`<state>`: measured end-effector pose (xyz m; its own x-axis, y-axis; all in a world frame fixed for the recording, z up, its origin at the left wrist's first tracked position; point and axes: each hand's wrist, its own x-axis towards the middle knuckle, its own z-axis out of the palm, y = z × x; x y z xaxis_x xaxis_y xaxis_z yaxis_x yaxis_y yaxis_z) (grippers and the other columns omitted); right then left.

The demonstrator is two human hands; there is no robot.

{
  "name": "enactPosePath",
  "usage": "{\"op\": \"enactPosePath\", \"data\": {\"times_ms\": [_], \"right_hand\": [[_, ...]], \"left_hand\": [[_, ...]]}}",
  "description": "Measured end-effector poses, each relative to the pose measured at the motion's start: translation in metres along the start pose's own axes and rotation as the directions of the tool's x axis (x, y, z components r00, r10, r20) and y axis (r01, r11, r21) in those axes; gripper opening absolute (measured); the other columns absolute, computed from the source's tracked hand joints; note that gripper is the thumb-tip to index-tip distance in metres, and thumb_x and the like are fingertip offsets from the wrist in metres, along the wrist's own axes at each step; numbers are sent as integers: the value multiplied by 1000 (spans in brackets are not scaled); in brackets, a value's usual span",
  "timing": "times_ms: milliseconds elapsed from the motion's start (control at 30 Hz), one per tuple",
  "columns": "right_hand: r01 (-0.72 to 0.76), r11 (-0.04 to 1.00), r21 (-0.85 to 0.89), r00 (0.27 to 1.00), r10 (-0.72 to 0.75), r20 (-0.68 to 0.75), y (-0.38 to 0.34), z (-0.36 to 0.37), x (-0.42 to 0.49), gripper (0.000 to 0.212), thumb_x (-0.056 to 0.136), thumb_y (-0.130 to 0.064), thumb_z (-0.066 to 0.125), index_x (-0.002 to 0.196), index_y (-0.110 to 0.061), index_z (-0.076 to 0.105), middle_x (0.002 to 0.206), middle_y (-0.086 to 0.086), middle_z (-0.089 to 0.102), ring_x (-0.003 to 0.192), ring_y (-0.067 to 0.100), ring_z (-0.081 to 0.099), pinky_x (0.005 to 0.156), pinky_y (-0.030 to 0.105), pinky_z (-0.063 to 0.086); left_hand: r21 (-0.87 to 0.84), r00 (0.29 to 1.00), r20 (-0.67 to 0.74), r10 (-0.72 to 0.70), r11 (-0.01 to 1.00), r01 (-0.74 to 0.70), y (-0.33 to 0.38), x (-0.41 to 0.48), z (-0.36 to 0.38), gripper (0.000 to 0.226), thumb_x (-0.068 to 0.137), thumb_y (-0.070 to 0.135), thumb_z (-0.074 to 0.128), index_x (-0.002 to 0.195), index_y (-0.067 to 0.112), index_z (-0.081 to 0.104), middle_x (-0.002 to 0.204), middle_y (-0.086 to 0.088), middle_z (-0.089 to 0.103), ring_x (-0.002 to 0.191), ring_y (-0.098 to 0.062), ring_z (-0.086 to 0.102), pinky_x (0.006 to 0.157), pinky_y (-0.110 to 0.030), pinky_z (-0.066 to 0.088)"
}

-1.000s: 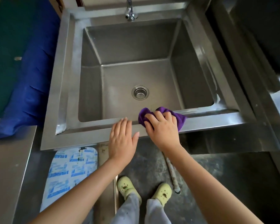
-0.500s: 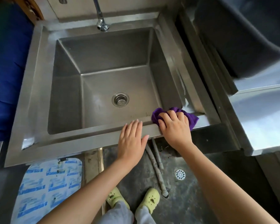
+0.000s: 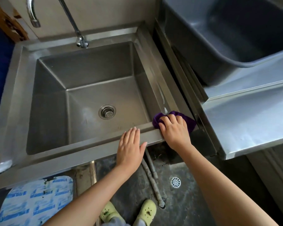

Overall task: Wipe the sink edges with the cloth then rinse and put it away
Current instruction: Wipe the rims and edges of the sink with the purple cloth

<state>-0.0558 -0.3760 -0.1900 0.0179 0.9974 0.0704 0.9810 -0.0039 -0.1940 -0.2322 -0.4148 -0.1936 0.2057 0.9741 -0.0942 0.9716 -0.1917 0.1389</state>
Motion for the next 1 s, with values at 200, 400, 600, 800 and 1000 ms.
{"op": "enactPosePath", "data": {"times_ms": [200,400,600,800,1000], "right_hand": [[-3,999,33,999,2,37,3,2,8,34,96,-36,38,115,-16,57,114,9,60,102,34,50,90,44,39],[-75,985,153,996,66,67,1,-4,11,33,98,-33,36,123,-20,53,123,8,56,106,33,46,90,44,36],[-239,433,869,905,424,38,-7,-40,20,20,96,-18,45,109,-18,59,109,-4,61,104,13,56,98,40,47],[-270,95,958,898,383,215,-17,-72,19,20,93,-13,50,108,-17,63,109,1,63,103,13,59,94,39,52],[-194,673,714,981,139,136,12,-110,42,30,84,-8,60,113,-15,64,110,1,66,93,10,56,90,24,47]], "left_hand": [[6,1000,-22,8,1000,-8,-1,0,3,61,92,44,27,127,4,56,130,-11,60,122,-25,56,105,-41,36],[-145,1000,-29,0,989,-5,7,1,-3,66,91,49,23,138,7,42,140,-10,50,130,-26,46,109,-39,32],[-713,989,98,-115,685,150,39,25,-39,52,97,30,43,146,22,28,147,-4,38,135,-16,36,104,-22,28],[-833,964,258,-61,491,254,73,56,-64,50,89,25,61,135,27,41,119,8,60,108,-11,57,90,-29,47],[-871,968,103,-231,448,200,56,84,-81,38,85,15,58,122,23,52,111,-1,65,103,-20,60,94,-39,49]]}}
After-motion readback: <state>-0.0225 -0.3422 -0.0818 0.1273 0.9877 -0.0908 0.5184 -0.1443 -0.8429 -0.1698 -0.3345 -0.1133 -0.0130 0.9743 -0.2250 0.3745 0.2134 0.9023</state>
